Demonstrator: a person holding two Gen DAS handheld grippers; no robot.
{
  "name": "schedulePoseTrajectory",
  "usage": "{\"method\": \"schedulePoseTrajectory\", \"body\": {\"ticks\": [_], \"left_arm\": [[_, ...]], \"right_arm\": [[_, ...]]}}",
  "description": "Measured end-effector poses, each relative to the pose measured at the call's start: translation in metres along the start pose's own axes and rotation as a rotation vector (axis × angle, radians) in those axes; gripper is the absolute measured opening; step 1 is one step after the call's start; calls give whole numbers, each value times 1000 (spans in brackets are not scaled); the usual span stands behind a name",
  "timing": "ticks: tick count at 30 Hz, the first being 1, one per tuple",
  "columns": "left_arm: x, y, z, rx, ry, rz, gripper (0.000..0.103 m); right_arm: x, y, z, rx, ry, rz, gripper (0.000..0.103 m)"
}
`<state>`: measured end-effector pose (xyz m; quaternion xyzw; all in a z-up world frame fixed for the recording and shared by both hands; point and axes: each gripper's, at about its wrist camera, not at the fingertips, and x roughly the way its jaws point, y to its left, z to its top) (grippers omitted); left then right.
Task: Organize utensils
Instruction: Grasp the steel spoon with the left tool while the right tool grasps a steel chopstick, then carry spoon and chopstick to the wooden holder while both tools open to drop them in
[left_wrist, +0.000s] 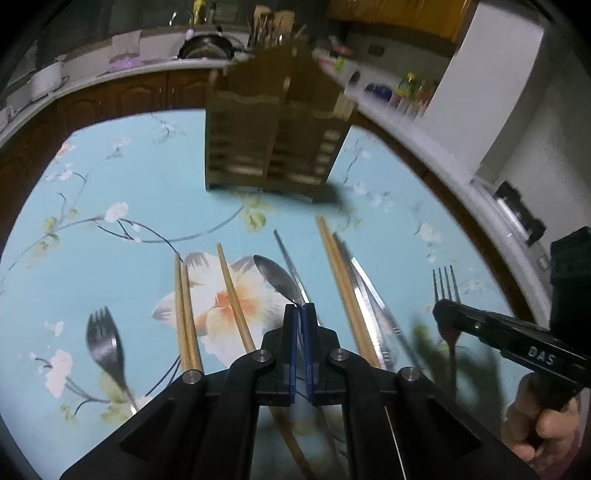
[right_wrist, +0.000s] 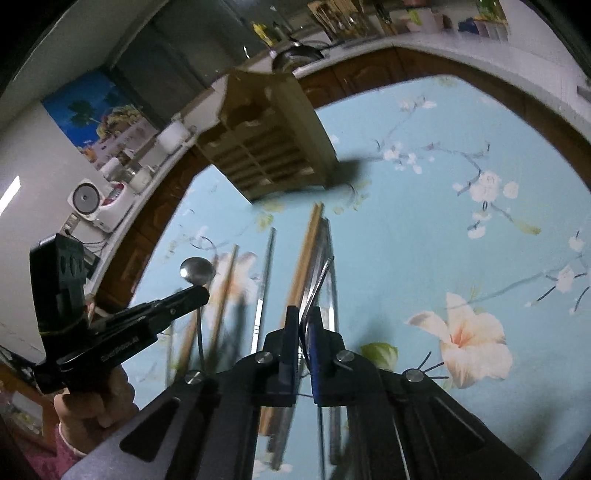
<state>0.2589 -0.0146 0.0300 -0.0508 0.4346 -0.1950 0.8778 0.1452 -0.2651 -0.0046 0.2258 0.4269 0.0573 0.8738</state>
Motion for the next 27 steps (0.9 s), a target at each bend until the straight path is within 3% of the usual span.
{"method": "schedulePoseTrajectory", "body": {"ticks": [13,27], "left_arm": [[-91,10,-17,-33,-163,-56,2],[-111,25,-7,-76,-237,-39,2]], "right_arm": [[-52,34,15,-37,-142,61,2],[-57,40,45,-39,-217,74,2]]}}
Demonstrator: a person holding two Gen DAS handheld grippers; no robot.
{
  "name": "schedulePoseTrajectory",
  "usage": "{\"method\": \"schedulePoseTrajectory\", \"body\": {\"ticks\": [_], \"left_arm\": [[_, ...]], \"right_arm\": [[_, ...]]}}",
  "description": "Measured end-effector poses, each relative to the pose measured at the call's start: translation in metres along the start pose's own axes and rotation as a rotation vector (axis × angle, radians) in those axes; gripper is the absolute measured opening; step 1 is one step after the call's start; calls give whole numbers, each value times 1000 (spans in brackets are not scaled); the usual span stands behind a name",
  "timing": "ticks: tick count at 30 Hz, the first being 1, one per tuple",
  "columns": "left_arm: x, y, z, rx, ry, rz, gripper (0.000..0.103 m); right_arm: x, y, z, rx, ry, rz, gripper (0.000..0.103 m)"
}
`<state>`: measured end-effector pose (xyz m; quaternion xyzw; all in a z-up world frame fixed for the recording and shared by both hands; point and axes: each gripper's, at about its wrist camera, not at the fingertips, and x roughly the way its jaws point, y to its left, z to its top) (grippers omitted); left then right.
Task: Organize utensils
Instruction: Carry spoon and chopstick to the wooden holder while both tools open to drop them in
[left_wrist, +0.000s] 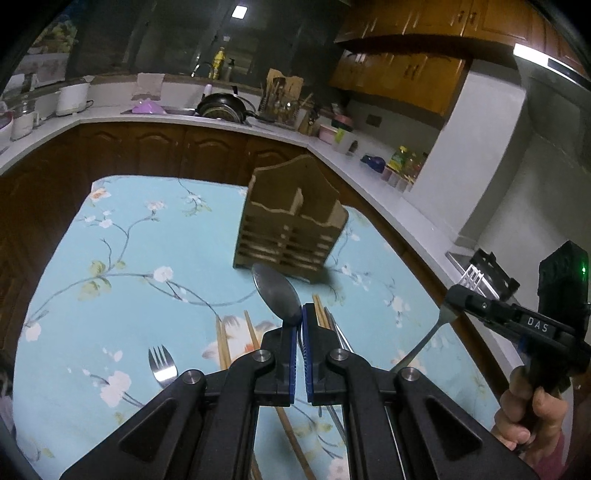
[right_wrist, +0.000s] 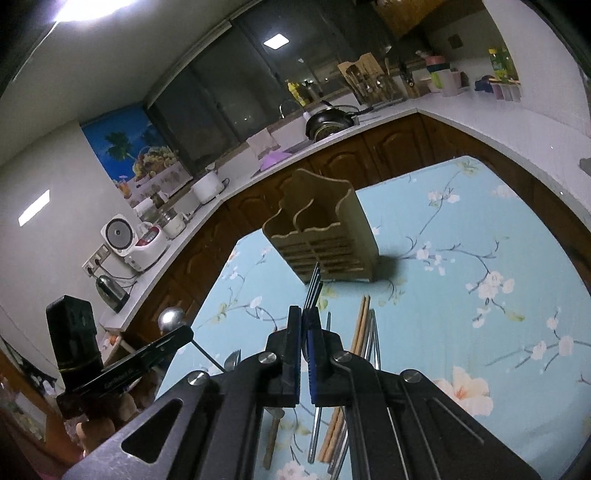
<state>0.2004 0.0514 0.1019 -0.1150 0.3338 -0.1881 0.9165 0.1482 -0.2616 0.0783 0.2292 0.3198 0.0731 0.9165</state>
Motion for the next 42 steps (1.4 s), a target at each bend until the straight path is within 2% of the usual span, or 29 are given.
{"method": "schedulePoseTrajectory", "body": {"ticks": [6,16,23,26,30,37,42], "left_arm": [[2,1,28,3,-55,20,2],[15,3,89,35,-189,53,2],[54,2,122,57,-248,94,2],[80,3,123,64,-251,117,2],[123,7,123,47,-228,130,2],[203,19,102,18,-144,140,2],[233,22,107,40,-106,126,3]], "right_arm": [[7,3,26,2,-45,16,2],[32,10,95,-13,-144,26,2],[55,2,139,27,-218,22,3],[69,0,151,36,-232,32,3],[96,-8,156,47,-208,21,3],[150,-31,132,42,-130,5,3],[171,-44,118,45,-72,-16,3]]}}
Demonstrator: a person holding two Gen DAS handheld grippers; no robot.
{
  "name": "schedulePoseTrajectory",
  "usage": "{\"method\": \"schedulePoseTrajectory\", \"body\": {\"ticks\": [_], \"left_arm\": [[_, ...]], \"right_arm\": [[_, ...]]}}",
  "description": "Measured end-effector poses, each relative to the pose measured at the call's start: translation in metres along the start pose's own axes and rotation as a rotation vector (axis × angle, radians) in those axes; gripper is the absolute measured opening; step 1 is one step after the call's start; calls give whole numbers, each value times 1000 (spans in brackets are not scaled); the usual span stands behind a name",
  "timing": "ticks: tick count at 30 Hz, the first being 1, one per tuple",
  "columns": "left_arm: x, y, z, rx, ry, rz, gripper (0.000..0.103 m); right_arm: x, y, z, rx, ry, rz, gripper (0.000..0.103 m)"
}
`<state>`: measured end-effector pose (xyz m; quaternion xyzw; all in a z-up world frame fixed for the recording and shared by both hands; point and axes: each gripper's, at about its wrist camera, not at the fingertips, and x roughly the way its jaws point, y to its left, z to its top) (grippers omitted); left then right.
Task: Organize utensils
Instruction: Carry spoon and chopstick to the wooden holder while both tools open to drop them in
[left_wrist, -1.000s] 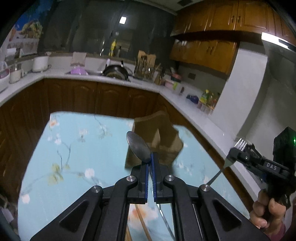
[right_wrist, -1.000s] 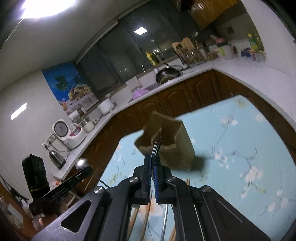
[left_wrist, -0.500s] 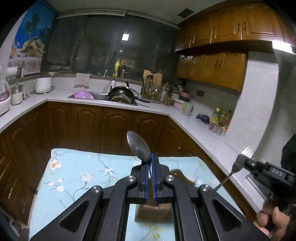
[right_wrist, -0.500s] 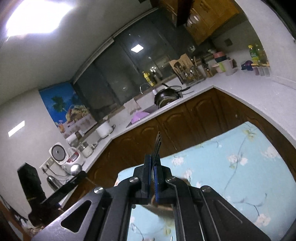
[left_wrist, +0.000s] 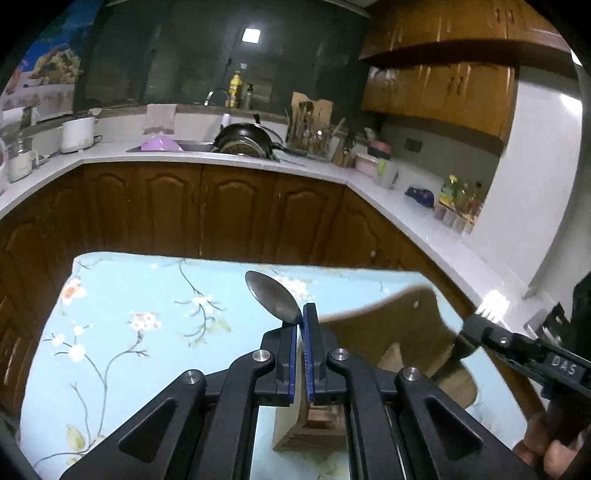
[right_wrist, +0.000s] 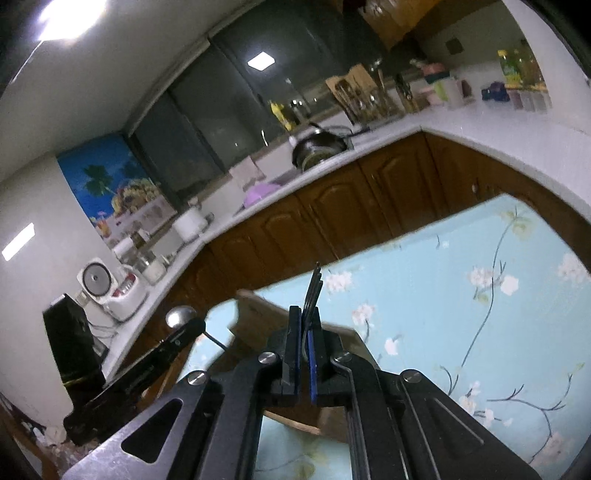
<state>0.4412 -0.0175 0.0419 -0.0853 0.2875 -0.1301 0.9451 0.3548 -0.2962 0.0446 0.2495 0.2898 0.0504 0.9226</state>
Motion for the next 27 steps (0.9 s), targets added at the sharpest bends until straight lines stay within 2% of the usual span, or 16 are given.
{"method": "schedulePoseTrajectory", "body": {"ticks": [1,5,11,13,15,17,20,21,22,24,25,27], "left_arm": [[5,-3,-4,8,6,-8,3],[14,4,17,41,20,3,3],[6,2,21,56,20,16,3],[0,-1,19,59,22,17,3],[-4,-2,17,59,27,22,7],[-8,-3,18,50,31,32,25],[-18,-3,19,32,10,45,42],[-21,-4,16,29,9,45,45],[-25,-4,16,23,6,45,50],[-32,-4,12,19,4,53,57],[-35,-4,9,16,5,57,62],[-47,-3,-2,6,2,58,65]], "right_arm": [[4,-4,-4,2,10,-5,3],[1,-8,-5,5,-1,-2,3],[0,-6,-2,4,4,-5,3],[1,-7,-2,10,5,-2,8],[1,-9,-2,18,6,1,8],[0,-12,-2,34,9,3,9],[-7,-16,-1,63,-8,11,14],[-10,-17,0,66,-19,13,22],[-13,-17,1,71,-29,13,37],[-20,-20,2,86,-50,23,59],[-25,-21,3,97,-63,29,65],[-35,-22,2,112,-72,35,67]]}}
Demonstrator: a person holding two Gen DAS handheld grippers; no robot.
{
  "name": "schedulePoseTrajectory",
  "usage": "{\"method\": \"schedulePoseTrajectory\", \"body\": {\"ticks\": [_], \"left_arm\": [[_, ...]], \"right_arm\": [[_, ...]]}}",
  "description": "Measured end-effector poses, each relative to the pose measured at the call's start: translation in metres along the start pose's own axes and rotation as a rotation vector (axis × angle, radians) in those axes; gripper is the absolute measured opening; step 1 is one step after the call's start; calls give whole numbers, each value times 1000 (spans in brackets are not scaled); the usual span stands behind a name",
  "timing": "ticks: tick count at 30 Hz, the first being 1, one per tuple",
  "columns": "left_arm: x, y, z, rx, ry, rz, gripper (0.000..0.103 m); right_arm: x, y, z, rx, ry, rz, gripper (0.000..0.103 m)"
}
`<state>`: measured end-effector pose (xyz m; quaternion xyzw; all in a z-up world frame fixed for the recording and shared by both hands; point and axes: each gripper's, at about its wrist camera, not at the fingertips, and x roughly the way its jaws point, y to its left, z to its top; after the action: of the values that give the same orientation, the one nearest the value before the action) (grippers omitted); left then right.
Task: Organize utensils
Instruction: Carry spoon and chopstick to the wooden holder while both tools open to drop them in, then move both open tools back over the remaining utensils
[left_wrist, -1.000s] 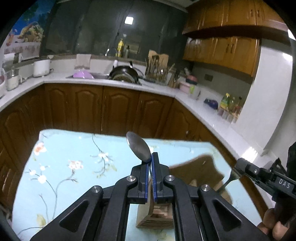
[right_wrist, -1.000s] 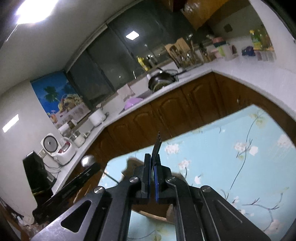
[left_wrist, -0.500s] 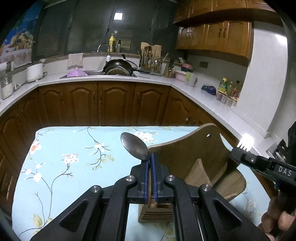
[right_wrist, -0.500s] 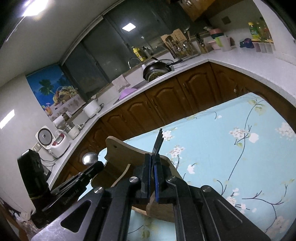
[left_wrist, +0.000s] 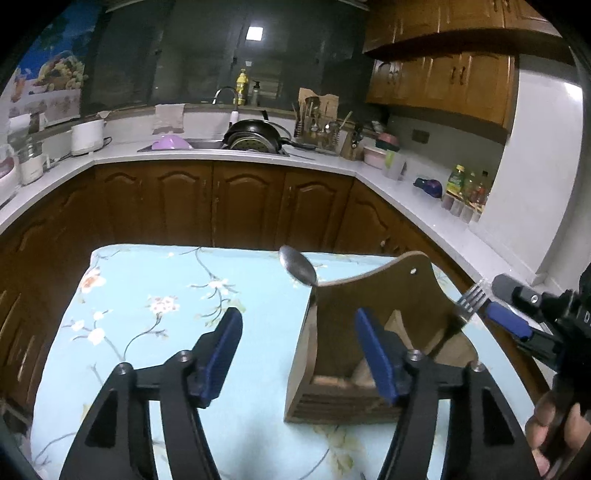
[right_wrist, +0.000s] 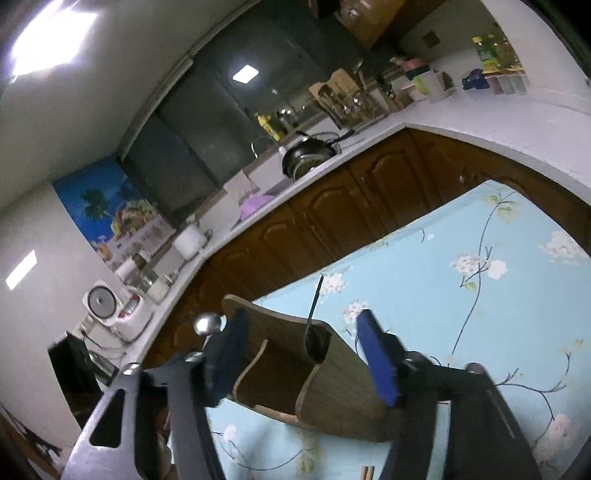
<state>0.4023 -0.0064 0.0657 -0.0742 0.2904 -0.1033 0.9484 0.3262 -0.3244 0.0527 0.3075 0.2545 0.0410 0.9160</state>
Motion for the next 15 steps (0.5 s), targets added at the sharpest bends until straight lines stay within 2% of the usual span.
{"method": "schedulePoseTrajectory", "body": {"ticks": [2,4,6,15], "left_arm": [[-12,3,-6,-18,2,2,74],[-27,6,-12,-42,-2,3,79],[-47,8,-22,-63,1,-2,81],[-138,24,-83,-127,-12,-10,87]], "right_arm": [[-9,-1,-2,14,0,12,72],[-23,-1,-6,27,-4,23,84],[-38,-1,-13,36,0,38,89],[-103,9,-69,-63,34,3,91]]}}
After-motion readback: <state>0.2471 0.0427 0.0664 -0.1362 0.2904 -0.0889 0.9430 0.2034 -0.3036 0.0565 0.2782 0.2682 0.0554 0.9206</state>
